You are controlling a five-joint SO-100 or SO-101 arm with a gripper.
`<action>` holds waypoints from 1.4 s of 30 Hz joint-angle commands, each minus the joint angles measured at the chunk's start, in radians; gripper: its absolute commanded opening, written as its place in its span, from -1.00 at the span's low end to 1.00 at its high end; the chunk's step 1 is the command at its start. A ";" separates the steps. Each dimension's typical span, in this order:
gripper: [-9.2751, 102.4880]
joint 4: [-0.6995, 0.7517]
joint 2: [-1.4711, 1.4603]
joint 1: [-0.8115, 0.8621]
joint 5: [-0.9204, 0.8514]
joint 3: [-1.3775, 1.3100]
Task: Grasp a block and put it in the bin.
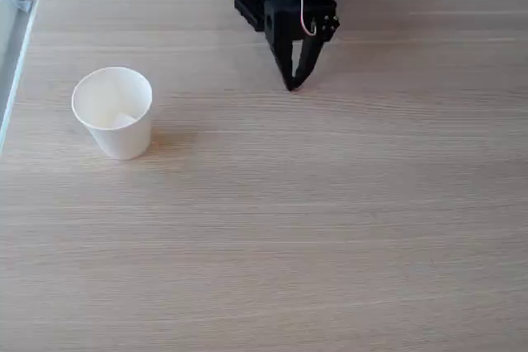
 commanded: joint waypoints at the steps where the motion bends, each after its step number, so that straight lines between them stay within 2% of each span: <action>1: -0.83 0.051 0.035 -0.028 0.058 0.008; 12: -0.83 0.049 0.046 -0.021 0.169 0.011; 17: -0.83 0.052 0.046 0.017 0.137 0.012; 42: -0.83 0.054 0.046 -0.012 0.133 0.012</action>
